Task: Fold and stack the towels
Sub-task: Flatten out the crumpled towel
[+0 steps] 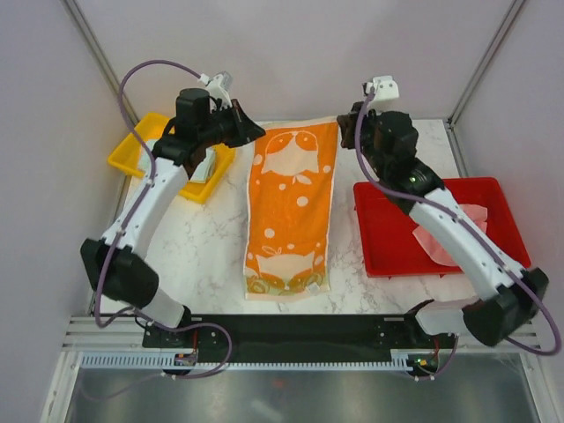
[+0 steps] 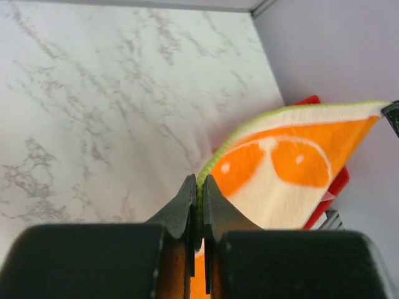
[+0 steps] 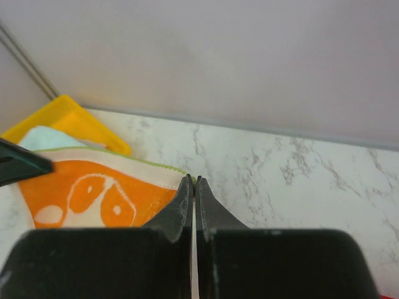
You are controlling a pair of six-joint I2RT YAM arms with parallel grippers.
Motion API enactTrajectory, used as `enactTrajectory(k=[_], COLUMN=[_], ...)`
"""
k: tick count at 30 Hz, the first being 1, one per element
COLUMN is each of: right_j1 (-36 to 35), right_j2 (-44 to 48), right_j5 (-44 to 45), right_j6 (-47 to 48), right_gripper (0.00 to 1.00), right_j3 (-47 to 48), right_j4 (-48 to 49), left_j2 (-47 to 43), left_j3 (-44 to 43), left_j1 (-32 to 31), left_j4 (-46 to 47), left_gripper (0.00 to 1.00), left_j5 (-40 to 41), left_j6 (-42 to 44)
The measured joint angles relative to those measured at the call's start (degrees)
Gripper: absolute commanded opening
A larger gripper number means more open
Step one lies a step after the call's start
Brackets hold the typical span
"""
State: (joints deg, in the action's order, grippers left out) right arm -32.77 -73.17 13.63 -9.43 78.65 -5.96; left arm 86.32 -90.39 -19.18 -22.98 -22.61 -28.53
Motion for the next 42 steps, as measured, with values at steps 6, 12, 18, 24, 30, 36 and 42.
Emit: enactTrajectory(k=[6, 12, 18, 24, 30, 36, 42], right_j1=[11.78, 15.67, 17.11, 17.09, 16.72, 15.23, 12.17], right_j2=[-22.62, -40.41, -45.42, -40.94, -30.16, -20.0, -14.82], right_j5=[-12.09, -23.43, -31.15, -35.28, -37.66, -37.48, -36.52], right_j6=[-1.27, -0.66, 1.2, 2.49, 3.32, 2.99, 1.57], right_gripper=[0.0, 0.0, 0.0, 0.0, 0.0, 0.0, 0.0], right_j3=[5.11, 16.09, 19.34, 11.26, -3.8, -14.75, -23.82], right_j4=[5.09, 6.95, 8.17, 10.19, 9.81, 10.14, 11.56], left_j2=[21.51, 40.7, 45.66, 41.07, 31.52, 23.91, 19.52], left_j3=[-10.78, -25.97, -27.28, -19.39, -5.6, 4.66, 13.53], left_j1=[6.91, 7.89, 8.41, 8.61, 8.61, 8.59, 8.5], left_j4=[5.86, 8.52, 8.96, 10.25, 9.68, 9.66, 9.53], left_gripper=[0.02, 0.02, 0.02, 0.03, 0.02, 0.02, 0.02], left_j5=[-5.25, -9.84, -12.48, -13.38, -12.2, -11.39, -10.54], left_j6=[0.55, 3.34, 8.09, 14.56, 19.58, 21.38, 21.66])
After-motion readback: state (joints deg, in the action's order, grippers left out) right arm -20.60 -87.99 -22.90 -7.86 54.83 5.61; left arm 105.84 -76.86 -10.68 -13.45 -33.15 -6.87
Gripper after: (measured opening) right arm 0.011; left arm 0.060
